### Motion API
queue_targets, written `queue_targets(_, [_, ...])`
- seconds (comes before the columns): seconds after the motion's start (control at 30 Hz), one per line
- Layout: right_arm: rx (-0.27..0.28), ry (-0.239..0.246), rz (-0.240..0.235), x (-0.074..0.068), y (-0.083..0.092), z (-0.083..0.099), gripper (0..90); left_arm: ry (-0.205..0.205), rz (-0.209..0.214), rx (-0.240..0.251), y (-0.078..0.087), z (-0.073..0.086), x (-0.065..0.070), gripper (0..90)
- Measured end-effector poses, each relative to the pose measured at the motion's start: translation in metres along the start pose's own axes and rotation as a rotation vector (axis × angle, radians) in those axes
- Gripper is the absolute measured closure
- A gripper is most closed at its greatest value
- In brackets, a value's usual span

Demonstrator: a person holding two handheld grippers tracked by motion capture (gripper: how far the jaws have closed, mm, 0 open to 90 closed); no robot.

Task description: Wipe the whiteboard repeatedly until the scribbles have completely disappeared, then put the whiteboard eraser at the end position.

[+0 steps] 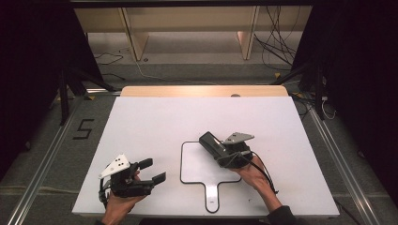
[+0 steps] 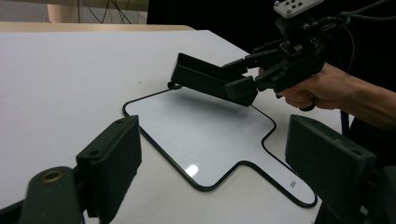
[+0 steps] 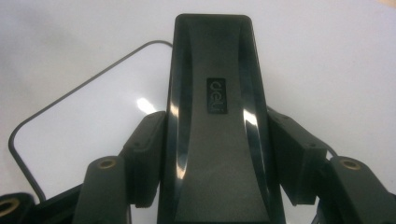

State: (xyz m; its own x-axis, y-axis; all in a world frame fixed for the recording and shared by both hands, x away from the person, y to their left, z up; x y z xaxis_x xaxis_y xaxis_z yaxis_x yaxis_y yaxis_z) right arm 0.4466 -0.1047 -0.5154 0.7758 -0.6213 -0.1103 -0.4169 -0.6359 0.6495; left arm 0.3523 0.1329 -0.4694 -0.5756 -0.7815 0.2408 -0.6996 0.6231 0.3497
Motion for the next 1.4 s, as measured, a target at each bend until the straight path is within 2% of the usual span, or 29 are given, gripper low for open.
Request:
queue_targets(0.33, [0.011, -0.016, 0.019, 0.01, 0.003, -0.01, 41.4, 0.0, 0.002, -0.003, -0.002, 0.0, 0.0, 17.9])
queue_targets(0.6, [0.021, -0.038, 0.043, 0.026, 0.002, -0.019, 41.4, 0.003, -0.003, 0.001, -0.002, 0.0, -0.001, 17.9])
queue_targets(0.83, [0.031, -0.066, 0.066, 0.039, 0.002, -0.034, 41.4, 0.0, -0.002, 0.001, -0.002, -0.001, 0.0, 17.9])
queue_targets(1.2, [0.041, -0.072, 0.109, 0.06, -0.007, -0.065, 41.4, -0.004, 0.005, 0.002, -0.004, -0.002, 0.001, 18.0])
queue_targets(1.4, [0.026, -0.077, 0.118, 0.066, -0.021, -0.072, 41.4, -0.002, 0.006, 0.005, -0.004, -0.002, 0.0, 18.0])
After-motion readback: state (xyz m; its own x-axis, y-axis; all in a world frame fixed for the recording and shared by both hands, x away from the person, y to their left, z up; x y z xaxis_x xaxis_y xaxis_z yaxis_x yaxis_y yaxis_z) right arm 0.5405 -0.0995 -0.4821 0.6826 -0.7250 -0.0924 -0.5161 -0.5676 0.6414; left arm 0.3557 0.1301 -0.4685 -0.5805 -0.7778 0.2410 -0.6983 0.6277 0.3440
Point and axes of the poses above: each handheld gripper's, and its own axes: y roughly backward along the jaws, z roughly out of its underside, x roughly to its right, the point moved 9 cm from there along -y, roughly forward along the jaws, and after that the axes turned 11 degrees about -z, right-handed, at the moved point
